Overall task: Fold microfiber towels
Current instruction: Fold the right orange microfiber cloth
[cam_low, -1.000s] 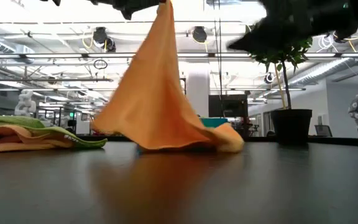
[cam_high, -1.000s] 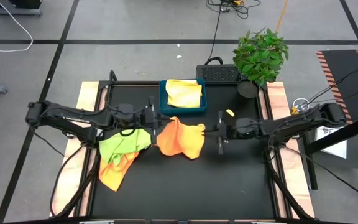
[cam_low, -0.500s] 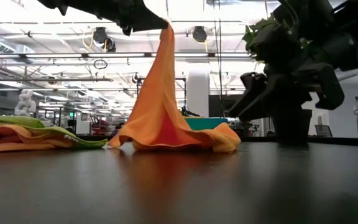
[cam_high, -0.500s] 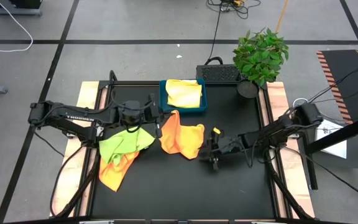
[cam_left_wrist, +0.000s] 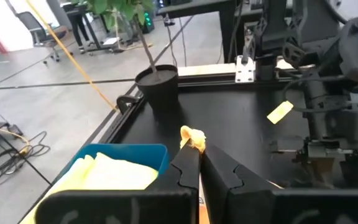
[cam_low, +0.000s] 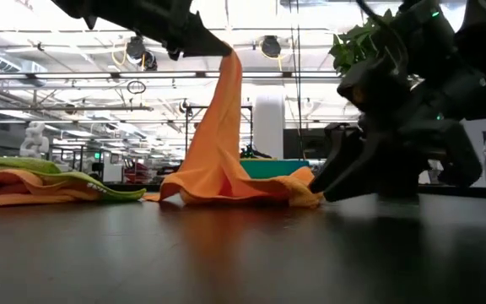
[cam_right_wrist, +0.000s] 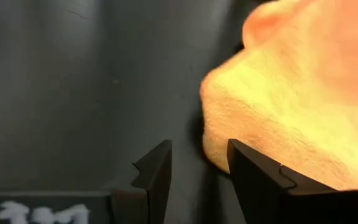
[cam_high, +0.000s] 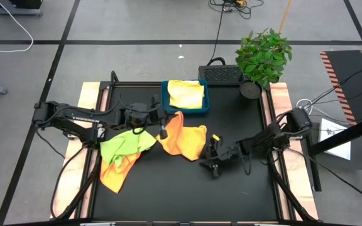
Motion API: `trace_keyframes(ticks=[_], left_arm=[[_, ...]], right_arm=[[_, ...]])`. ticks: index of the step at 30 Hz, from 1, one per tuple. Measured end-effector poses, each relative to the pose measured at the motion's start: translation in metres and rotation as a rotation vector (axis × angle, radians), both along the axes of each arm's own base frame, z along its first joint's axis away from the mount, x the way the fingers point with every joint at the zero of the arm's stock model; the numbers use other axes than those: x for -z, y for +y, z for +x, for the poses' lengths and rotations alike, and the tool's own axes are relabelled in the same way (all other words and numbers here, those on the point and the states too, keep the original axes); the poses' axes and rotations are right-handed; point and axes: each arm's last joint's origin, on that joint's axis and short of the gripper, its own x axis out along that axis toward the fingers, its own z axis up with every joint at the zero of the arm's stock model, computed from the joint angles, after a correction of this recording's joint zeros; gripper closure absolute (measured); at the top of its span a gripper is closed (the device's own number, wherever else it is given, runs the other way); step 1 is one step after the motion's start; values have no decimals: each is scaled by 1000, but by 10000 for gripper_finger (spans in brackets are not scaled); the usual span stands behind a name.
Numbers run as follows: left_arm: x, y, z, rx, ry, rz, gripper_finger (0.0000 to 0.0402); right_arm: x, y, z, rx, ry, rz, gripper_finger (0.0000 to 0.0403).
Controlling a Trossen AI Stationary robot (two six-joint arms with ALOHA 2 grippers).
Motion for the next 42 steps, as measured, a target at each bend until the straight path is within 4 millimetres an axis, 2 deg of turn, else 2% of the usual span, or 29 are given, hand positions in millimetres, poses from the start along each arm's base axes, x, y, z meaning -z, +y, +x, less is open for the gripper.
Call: trace_keyframes(ticks=[11,16,19,28,31,33,37,42], left_arm=[[1,0,0,-7,1,-10,395],[1,0,0,-9,7,-18,395],[2,0,0,-10,8,-19,394],[3,0,0,-10,23,-21,394],[-2,-4,-4,2,2,-23,394],[-11,-10,-7,21,-37,-14,395],[-20,-22,-18,30,-43,-1,397],[-22,-36,-32,-70,14,34,398]], right_arm=[[9,-9,22,74,14,-7,257],[10,-16,23,118,28,-22,266],[12,-20,23,145,46,-32,289],[10,-23,22,141,60,-23,394],[0,-19,18,128,58,-30,395],[-14,-16,15,109,37,-21,397],[-51,-7,5,58,-37,10,400],[-97,4,-20,-9,-141,41,401]])
